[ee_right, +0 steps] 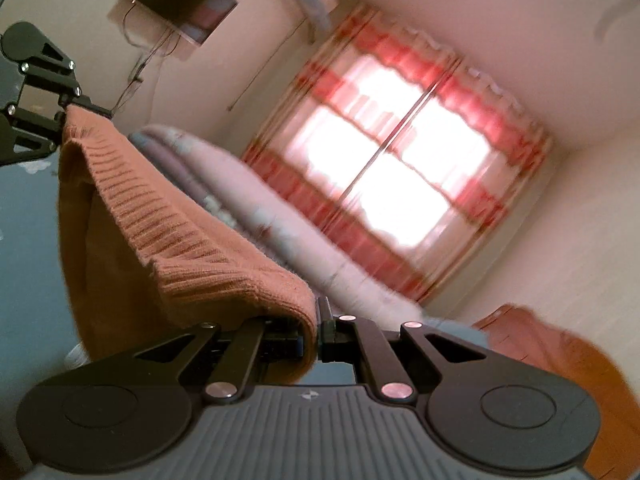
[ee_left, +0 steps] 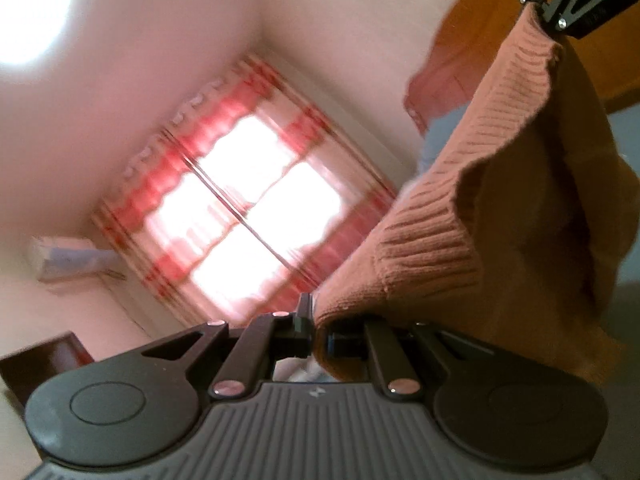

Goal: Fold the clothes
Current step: 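Lift the sweater by its hem with both grippers, letting it hang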

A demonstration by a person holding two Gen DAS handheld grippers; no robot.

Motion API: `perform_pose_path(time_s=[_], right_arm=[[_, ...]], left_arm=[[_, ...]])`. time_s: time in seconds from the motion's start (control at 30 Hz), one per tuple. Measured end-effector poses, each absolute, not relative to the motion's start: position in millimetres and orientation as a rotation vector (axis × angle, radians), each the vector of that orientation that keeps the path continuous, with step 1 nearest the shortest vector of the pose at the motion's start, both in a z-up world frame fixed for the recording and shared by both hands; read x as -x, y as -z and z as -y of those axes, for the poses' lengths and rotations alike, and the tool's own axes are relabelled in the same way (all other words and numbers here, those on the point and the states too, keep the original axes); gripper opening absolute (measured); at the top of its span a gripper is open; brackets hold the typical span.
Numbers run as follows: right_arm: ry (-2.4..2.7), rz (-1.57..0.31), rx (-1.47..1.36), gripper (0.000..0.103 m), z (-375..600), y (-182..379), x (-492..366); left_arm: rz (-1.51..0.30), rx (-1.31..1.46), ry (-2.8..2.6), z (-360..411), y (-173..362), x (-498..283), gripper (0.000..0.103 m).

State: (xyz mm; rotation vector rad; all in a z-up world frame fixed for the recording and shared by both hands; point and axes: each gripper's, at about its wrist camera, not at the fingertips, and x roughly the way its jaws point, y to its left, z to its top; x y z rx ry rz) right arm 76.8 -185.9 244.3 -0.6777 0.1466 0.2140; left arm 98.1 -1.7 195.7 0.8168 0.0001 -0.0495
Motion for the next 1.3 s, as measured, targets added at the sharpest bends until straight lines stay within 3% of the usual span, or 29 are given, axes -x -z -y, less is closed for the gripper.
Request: perform_pose_path(time_s=[0.6,0.73,1.03,1.3], right_arm=[[-0.139,0.080,0.566,0.007,192,-318,-61],[-0.132,0.079,0.556,0.008,195,-317,-62],[-0.135,-0.005,0.606,0.008,199,-271,-70],[-0.159,0.080,0.548,0.008,202,-320,-41]], left_arm=[[0.159,-0.703,-0.062,-1,-278,-104,0.008],[0.172,-0.676,-0.044,-4,-282,-101,0.008],[0.111,-0.689,0.005,-5,-238,-98,0.008],[0.192,-0.621,-0.020,-13,-281,-68,0.008]])
